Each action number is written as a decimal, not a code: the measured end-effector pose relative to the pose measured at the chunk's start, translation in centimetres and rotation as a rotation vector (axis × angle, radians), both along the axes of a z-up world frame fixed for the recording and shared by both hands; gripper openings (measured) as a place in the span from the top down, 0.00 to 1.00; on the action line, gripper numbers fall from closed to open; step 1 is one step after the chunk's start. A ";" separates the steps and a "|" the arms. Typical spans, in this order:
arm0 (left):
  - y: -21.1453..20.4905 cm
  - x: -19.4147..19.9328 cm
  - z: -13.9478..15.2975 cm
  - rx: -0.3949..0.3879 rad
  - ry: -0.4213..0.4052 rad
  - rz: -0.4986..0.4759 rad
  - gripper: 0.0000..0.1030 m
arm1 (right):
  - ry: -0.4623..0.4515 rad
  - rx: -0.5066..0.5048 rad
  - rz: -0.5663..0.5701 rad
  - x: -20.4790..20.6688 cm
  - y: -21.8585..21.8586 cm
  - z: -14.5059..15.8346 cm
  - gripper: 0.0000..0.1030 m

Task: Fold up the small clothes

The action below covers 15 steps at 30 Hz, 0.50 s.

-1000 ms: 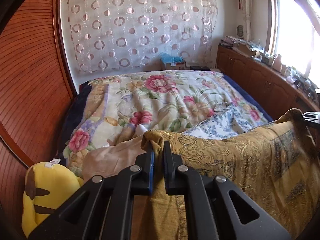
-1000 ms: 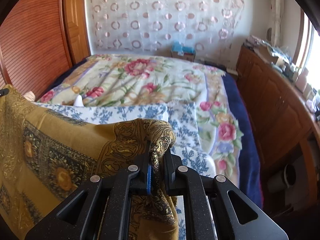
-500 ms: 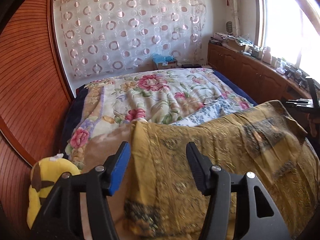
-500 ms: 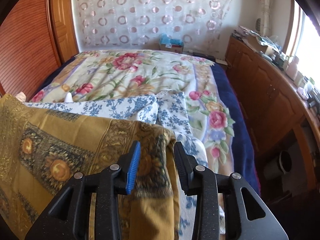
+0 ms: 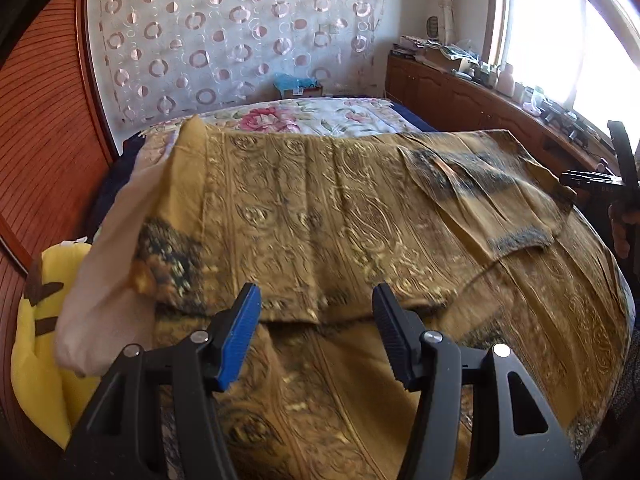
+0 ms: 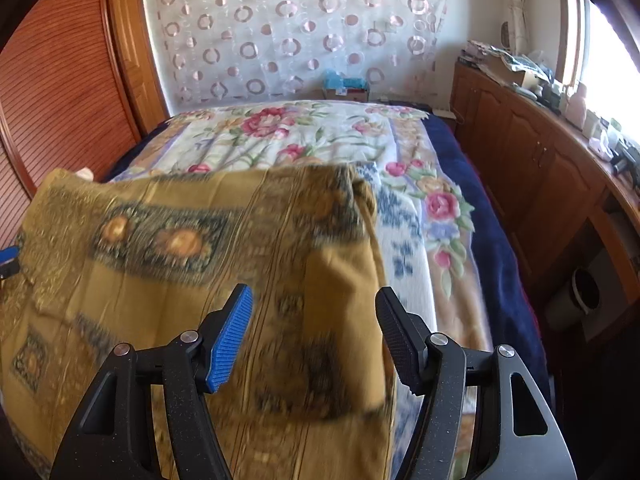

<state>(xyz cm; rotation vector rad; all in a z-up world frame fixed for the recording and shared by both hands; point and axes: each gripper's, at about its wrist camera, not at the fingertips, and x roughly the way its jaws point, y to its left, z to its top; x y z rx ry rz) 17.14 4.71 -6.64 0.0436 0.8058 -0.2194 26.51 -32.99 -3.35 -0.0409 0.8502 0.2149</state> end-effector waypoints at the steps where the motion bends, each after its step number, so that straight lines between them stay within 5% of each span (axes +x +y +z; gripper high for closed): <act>1: -0.3 -0.3 -0.1 0.002 0.002 -0.001 0.45 | 0.000 -0.005 0.001 -0.7 0.1 -0.1 0.36; 15: -0.7 -1.1 -3.5 0.022 0.077 -0.004 0.44 | 0.039 -0.034 -0.089 -1.9 -0.6 -2.7 0.43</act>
